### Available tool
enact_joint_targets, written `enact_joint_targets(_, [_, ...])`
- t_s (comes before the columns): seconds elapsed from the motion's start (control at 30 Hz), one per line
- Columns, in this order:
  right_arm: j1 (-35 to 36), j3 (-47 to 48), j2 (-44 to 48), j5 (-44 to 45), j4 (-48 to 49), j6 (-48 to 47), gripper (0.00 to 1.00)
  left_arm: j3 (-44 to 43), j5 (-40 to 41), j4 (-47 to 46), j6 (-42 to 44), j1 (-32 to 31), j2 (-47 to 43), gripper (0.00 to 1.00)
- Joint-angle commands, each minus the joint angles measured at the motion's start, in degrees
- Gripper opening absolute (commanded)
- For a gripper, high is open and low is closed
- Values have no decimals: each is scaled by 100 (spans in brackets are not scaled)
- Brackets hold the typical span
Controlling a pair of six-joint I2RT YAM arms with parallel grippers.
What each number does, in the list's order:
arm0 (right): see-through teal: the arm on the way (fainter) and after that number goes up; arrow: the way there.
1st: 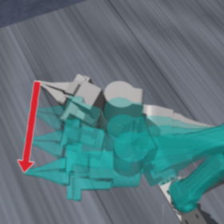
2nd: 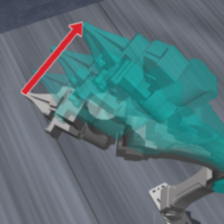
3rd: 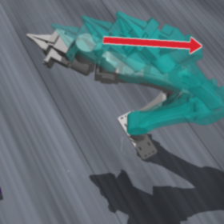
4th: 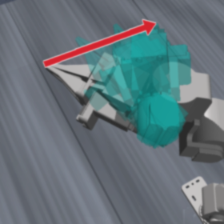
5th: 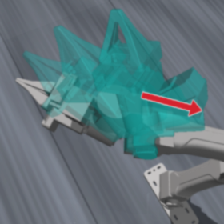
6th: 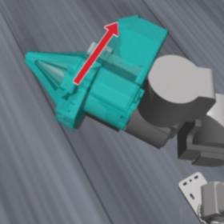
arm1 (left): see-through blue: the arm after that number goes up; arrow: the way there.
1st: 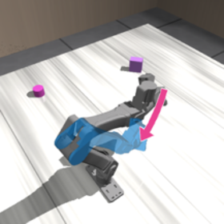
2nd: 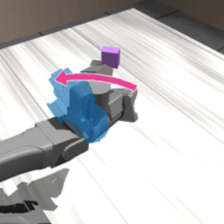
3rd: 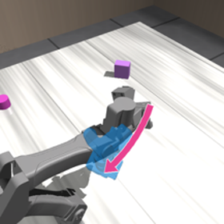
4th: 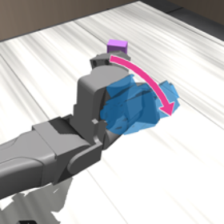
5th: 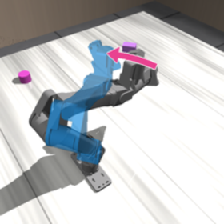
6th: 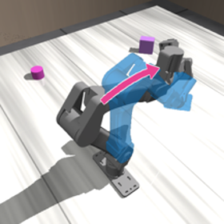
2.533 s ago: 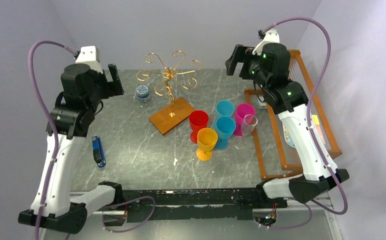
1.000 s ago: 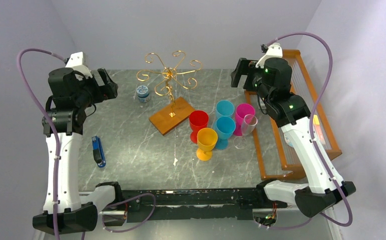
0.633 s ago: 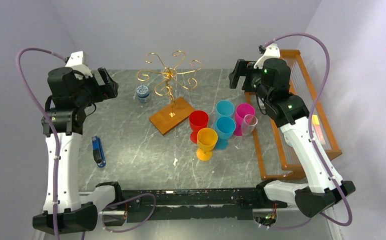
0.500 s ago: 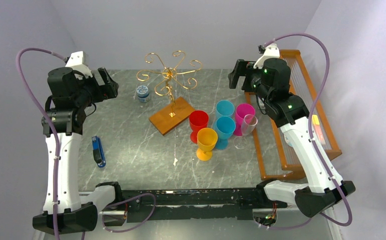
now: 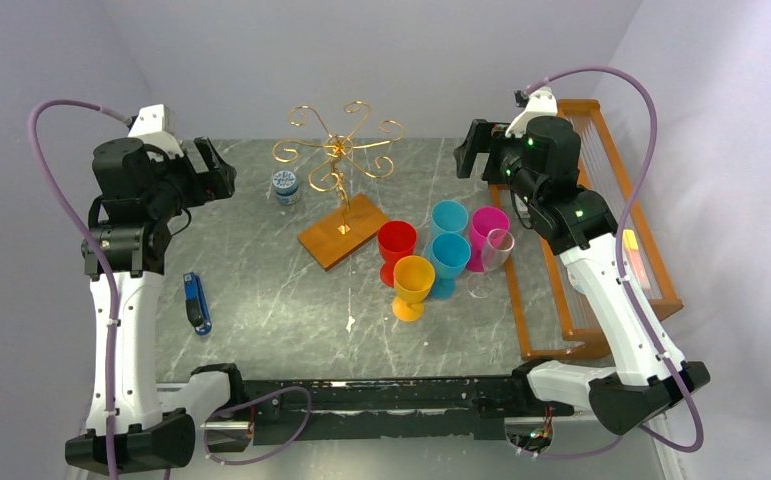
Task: Take the wine glass off the wine glass rack
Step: Reset both arms
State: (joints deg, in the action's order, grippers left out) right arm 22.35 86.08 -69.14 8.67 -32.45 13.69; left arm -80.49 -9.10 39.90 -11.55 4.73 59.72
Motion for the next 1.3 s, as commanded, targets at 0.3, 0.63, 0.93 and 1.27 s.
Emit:
enact_joint_targets(0.3, [-38,10,40,-31,82,-73,100,15,-84,-150,-4,28,-27,97])
enact_joint_targets(0.63, [-38,53,-21,-74,64,-66,100,-2,-83,-149,12,28,-21,97])
enact_joint_targets(0.93, [-38,134,-141,-96,-61,-80,100,32,-126,-173,-1,28,-14,97])
enact_joint_targets(1.27, [-38,220,-228,-123,-180,-158,100,-11,-102,-133,24,28,-6,97])
